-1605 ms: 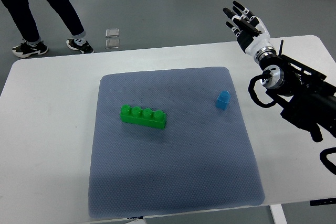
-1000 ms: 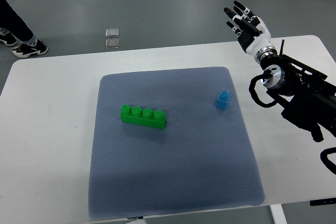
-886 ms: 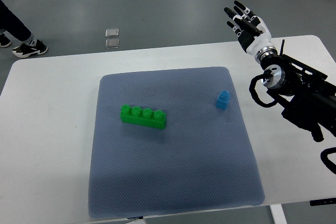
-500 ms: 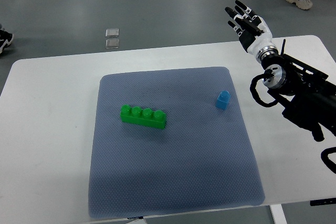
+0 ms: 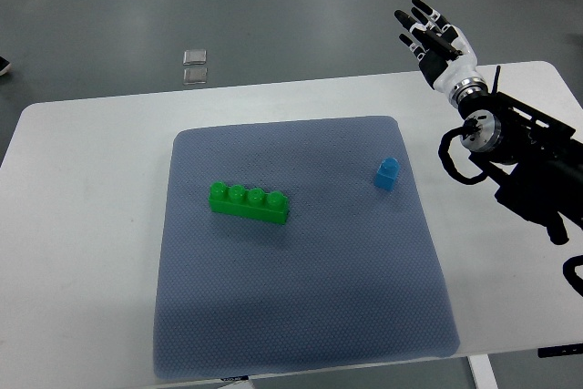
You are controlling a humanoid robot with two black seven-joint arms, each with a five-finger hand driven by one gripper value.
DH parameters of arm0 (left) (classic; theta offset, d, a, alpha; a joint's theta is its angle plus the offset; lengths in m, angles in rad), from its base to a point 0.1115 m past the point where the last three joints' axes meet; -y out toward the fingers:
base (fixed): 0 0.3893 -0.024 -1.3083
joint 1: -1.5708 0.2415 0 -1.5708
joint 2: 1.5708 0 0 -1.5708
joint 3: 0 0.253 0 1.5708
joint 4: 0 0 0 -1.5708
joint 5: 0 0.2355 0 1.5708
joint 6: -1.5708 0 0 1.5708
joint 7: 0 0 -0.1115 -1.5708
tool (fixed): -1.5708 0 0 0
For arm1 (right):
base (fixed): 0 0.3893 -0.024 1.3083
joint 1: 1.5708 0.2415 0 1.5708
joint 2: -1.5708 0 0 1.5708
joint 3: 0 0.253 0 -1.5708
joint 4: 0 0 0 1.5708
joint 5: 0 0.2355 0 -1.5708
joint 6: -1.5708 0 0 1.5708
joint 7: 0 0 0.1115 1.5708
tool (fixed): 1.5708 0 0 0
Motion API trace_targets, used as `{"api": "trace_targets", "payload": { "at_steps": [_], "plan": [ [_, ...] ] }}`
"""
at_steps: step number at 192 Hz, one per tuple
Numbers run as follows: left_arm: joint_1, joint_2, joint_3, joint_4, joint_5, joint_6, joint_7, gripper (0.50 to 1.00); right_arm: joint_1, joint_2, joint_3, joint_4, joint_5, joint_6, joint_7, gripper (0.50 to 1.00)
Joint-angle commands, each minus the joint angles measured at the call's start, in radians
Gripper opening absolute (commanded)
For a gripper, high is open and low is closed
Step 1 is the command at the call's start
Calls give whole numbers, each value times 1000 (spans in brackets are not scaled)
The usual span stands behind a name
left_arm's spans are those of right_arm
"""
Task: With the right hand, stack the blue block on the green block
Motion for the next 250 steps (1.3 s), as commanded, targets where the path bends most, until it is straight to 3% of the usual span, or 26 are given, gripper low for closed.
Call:
{"api": "trace_targets", "payload": {
  "at_steps": [1,45,147,202,250],
  "plan": [
    [0,0,0,0,0,0,0,1000,10,-19,-4,13,-44,1,-1,915],
    [0,0,0,0,0,0,0,1000,8,-90,-16,62,-307,4,-3,915],
    [0,0,0,0,0,0,0,1000,41,-355,-68,278,-1198,216,2,915],
    [0,0,0,0,0,0,0,1000,68,-371,-96,387,-1736,251,25,915],
    [0,0,0,0,0,0,0,1000,133,-357,-203,393,-1881,240,36,915]
  ]
}}
